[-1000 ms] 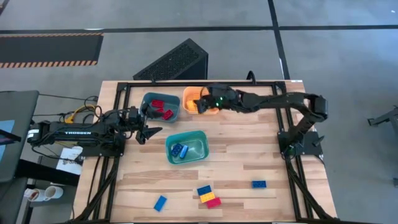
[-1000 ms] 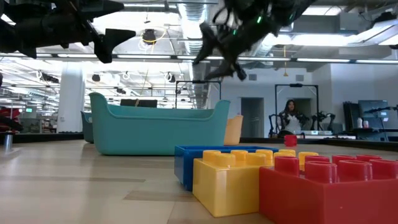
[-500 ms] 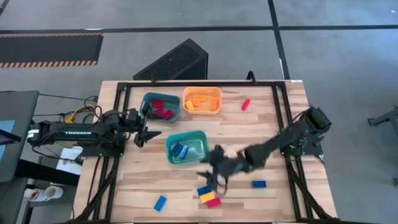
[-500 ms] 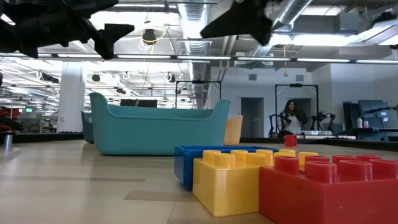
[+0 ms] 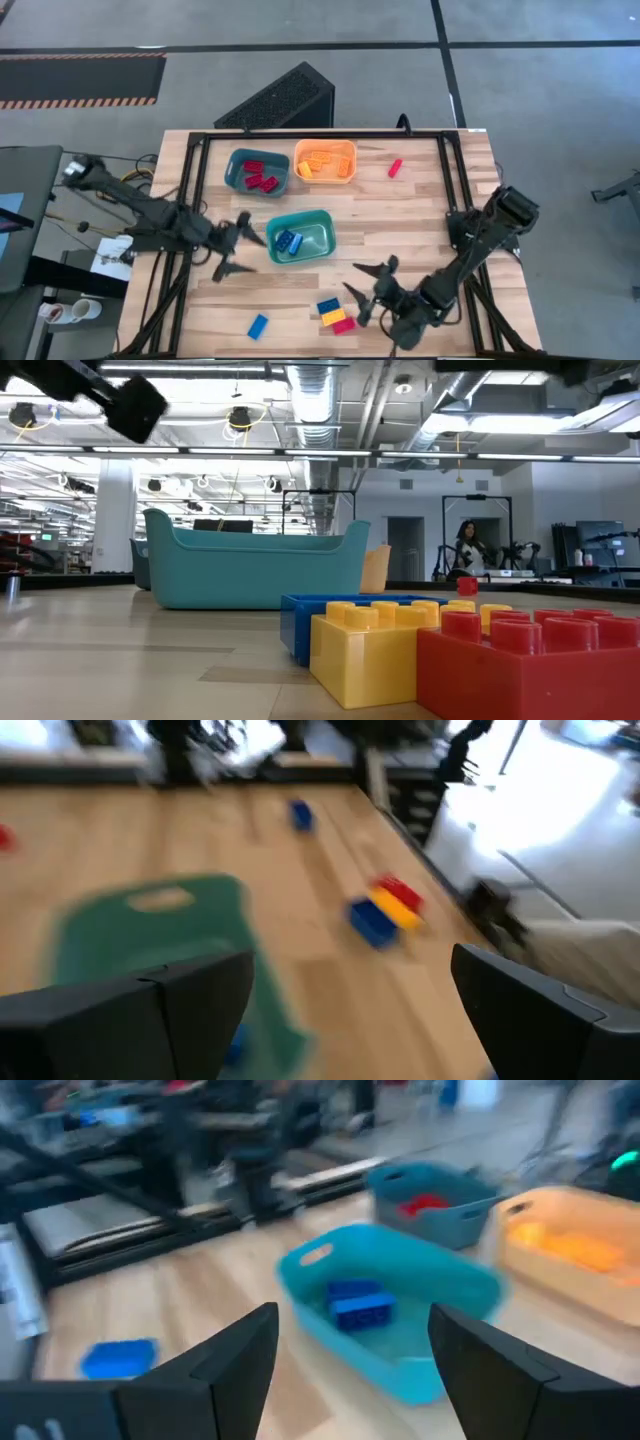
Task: Sort & place blocks by color
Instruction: Put the blue game piece into the green bin
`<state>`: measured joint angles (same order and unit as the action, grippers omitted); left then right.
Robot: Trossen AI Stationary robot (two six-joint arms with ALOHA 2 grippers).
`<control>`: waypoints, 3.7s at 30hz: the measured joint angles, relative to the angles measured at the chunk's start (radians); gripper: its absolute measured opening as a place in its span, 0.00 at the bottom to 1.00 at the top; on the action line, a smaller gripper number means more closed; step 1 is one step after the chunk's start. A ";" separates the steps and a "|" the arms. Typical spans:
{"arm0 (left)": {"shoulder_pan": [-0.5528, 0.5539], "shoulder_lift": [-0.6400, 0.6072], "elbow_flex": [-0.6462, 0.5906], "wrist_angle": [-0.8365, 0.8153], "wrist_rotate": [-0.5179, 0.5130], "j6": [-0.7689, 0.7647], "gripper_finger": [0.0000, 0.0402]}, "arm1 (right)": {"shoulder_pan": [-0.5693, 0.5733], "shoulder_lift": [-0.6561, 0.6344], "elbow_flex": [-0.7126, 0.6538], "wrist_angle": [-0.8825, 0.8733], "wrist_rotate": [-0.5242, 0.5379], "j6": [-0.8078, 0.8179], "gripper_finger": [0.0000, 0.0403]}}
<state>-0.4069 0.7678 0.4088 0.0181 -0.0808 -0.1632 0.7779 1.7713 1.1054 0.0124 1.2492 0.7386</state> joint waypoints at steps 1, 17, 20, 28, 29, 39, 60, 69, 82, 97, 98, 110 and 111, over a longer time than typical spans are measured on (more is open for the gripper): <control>-0.041 0.029 0.009 -0.006 -0.017 -0.033 0.81 | 0.013 -0.001 -0.011 -0.003 0.049 0.013 0.69; -0.435 0.628 0.267 -0.215 -0.009 -0.654 0.81 | 0.044 -0.012 0.002 0.207 0.111 -0.063 0.69; -0.491 0.741 0.448 -0.506 -0.102 -0.772 0.81 | 0.054 -0.014 0.051 0.320 0.106 -0.206 0.69; -0.542 0.995 0.671 -0.566 -0.109 -0.997 0.81 | 0.067 -0.014 0.105 0.331 0.082 -0.302 0.69; -0.540 1.015 0.689 -0.565 -0.092 -0.989 0.81 | 0.066 -0.014 0.105 0.323 0.082 -0.302 0.69; -0.468 1.051 0.697 -0.567 -0.134 -0.973 0.81 | 0.064 -0.014 0.105 0.275 0.082 -0.302 0.69; -0.397 1.037 0.551 -0.535 -0.147 -0.795 0.49 | 0.057 -0.014 0.105 0.260 0.082 -0.294 0.69; -0.351 0.926 0.587 -0.621 -0.220 -0.597 0.08 | 0.057 -0.014 0.105 0.256 0.082 -0.294 0.69; -0.470 0.715 0.590 -0.662 -0.076 -0.387 0.33 | 0.055 -0.014 0.105 0.218 0.080 -0.264 0.69; -0.580 0.911 0.590 -0.628 -0.158 0.130 0.97 | 0.031 -0.013 0.105 0.172 0.030 -0.212 0.69; -0.576 0.924 0.590 -0.631 -0.150 0.139 0.98 | 0.031 -0.013 0.105 0.171 0.030 -0.212 0.69; -0.490 0.997 0.594 -0.616 -0.008 0.353 0.81 | 0.031 -0.013 0.105 0.166 0.030 -0.213 0.69; -0.480 0.997 0.593 -0.616 0.007 0.362 0.79 | 0.031 -0.013 0.105 0.166 0.030 -0.213 0.69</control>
<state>-0.8865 1.7653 1.0021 -0.5974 -0.0736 0.1983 0.8089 1.7580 1.2106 0.1780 1.2789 0.5255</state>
